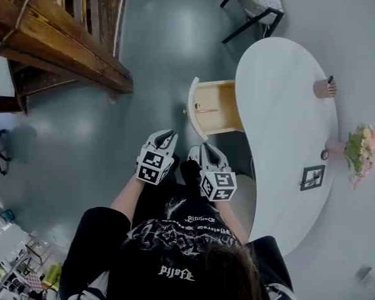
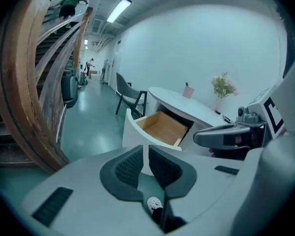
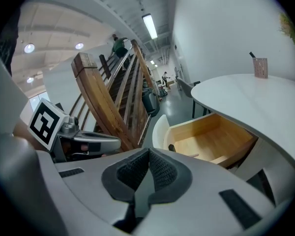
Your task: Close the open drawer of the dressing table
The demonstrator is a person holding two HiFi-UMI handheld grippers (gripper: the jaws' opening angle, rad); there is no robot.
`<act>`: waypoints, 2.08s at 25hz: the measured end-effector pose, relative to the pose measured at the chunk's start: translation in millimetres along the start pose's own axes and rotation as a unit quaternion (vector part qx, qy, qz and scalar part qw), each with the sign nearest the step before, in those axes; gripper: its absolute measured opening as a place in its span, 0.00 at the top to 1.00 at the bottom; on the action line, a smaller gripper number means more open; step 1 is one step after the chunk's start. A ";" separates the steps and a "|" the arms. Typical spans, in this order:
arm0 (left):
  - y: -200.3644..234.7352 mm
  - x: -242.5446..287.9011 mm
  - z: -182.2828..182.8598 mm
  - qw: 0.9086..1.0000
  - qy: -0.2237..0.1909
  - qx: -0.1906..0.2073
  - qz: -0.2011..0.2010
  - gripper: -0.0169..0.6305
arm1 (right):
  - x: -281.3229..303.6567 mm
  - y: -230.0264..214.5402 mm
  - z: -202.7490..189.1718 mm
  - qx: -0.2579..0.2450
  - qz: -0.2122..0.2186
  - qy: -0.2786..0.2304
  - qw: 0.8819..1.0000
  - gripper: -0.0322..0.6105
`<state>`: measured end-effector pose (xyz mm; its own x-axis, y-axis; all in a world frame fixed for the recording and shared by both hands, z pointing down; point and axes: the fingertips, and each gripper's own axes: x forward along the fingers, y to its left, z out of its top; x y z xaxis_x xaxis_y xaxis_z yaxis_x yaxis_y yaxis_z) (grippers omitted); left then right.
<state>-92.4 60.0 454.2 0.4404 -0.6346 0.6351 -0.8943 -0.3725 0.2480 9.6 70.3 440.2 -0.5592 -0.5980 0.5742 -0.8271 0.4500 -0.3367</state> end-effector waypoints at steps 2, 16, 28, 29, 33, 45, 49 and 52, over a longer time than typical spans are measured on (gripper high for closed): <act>8.2 6.3 -7.6 1.000 0.015 0.003 -0.012 0.92 | 9.6 5.0 -5.1 0.008 -0.003 0.005 1.000 0.91; 36.7 68.8 -28.5 0.992 0.061 0.074 -0.083 0.72 | 54.9 17.5 -35.8 0.036 -0.015 0.028 0.999 0.91; 53.2 127.2 -52.1 0.976 0.110 0.149 -0.113 0.72 | 87.0 3.7 -56.1 0.074 -0.039 0.037 0.996 0.91; 55.0 131.7 -52.7 0.975 0.111 0.154 -0.112 0.72 | 89.4 2.5 -57.2 0.076 -0.039 0.038 0.996 0.91; 63.4 147.9 -54.4 0.972 0.117 0.171 -0.108 0.72 | 98.2 2.8 -62.2 0.085 -0.040 0.044 0.995 0.91; 69.6 183.8 -64.5 0.954 0.151 0.227 -0.126 0.72 | 113.8 7.5 -76.7 0.081 -0.025 0.070 0.994 0.91; 69.3 186.8 -68.9 0.949 0.160 0.239 -0.128 0.72 | 111.8 3.0 -76.9 0.089 -0.032 0.068 0.993 0.91; 70.4 190.6 -69.5 0.947 0.159 0.246 -0.130 0.72 | 113.7 1.8 -78.9 0.092 -0.033 0.069 0.993 0.91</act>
<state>-76.9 -40.1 643.6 0.5246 -0.2716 0.8068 -0.5794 -0.8083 0.1046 -51.0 55.4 563.8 -0.5010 -0.5195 0.6922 -0.8651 0.2765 -0.4186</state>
